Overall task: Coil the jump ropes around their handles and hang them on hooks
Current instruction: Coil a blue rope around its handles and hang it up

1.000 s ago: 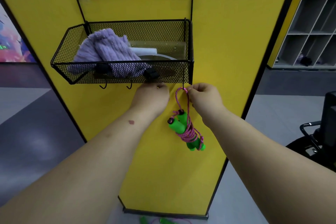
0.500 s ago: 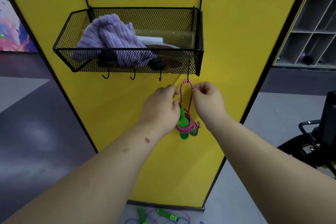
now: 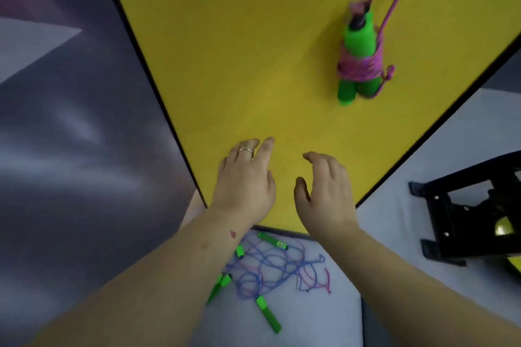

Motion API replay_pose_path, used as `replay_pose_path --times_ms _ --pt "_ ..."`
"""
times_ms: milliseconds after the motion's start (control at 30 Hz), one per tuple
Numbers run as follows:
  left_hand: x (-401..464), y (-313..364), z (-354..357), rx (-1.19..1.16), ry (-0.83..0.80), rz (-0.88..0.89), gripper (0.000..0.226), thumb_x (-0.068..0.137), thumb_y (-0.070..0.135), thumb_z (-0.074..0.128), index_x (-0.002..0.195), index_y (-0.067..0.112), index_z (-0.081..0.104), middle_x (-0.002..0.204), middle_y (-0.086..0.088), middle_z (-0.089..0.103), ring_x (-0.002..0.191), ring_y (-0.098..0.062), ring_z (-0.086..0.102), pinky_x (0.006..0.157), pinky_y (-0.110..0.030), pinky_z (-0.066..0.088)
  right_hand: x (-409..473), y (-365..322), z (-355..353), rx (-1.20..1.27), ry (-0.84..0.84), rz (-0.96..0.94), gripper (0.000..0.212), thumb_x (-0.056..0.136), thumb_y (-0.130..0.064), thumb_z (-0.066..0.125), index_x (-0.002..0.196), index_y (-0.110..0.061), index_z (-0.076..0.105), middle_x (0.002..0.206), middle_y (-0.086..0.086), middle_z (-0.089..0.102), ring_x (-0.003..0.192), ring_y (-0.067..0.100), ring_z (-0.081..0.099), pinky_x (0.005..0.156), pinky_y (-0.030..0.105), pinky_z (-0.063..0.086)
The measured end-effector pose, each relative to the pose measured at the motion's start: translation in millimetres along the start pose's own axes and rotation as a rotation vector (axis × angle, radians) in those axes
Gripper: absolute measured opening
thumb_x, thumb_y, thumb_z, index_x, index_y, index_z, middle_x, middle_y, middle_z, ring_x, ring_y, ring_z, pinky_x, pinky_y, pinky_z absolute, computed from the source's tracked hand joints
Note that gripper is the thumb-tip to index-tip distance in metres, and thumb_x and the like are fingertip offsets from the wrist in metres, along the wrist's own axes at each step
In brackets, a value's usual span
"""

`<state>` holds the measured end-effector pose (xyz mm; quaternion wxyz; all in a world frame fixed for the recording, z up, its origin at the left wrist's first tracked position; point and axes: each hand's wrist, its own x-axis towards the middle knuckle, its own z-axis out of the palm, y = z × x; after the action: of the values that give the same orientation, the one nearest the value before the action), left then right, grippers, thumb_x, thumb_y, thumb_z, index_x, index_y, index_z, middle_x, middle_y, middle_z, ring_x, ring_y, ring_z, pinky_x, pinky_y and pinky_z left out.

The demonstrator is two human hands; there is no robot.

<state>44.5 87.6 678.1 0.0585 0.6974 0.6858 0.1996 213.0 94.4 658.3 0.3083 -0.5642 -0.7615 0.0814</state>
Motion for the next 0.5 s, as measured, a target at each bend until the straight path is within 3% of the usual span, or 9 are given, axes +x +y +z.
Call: replay_pose_path --times_ms 200,400,500 --pt "-113.7 -106.0 167.4 0.091 -0.207 -0.152 0.079 0.095 0.028 0.052 0.163 0.029 0.012 0.168 -0.007 0.024 0.156 -0.033 0.020 0.123 -0.049 0.027 -139.9 70.2 170.5 -0.134 -0.428 0.141 0.068 0.094 -0.032 0.058 0.155 -0.016 0.033 0.157 0.014 0.039 0.144 0.035 0.038 0.117 0.047 0.034" --pt "-191.1 -182.9 331.3 0.160 -0.385 -0.190 0.088 0.096 0.030 0.050 0.164 0.030 -0.006 0.174 -0.009 0.006 0.159 -0.036 0.007 0.125 -0.049 0.017 -241.5 137.7 310.0 -0.260 -0.649 0.213 0.072 0.100 -0.042 0.045 0.161 -0.022 0.012 0.169 0.011 0.016 0.154 0.031 0.019 0.123 0.044 0.019" --pt "-213.0 -209.7 402.9 0.178 -0.423 -0.171 0.089 0.095 0.030 0.051 0.164 0.030 -0.006 0.174 -0.008 0.004 0.159 -0.036 0.005 0.126 -0.051 0.016 -274.8 168.7 365.6 -0.303 -0.703 0.214 0.071 0.102 -0.043 0.044 0.161 -0.024 0.009 0.170 0.009 0.010 0.155 0.032 0.013 0.124 0.045 0.015"
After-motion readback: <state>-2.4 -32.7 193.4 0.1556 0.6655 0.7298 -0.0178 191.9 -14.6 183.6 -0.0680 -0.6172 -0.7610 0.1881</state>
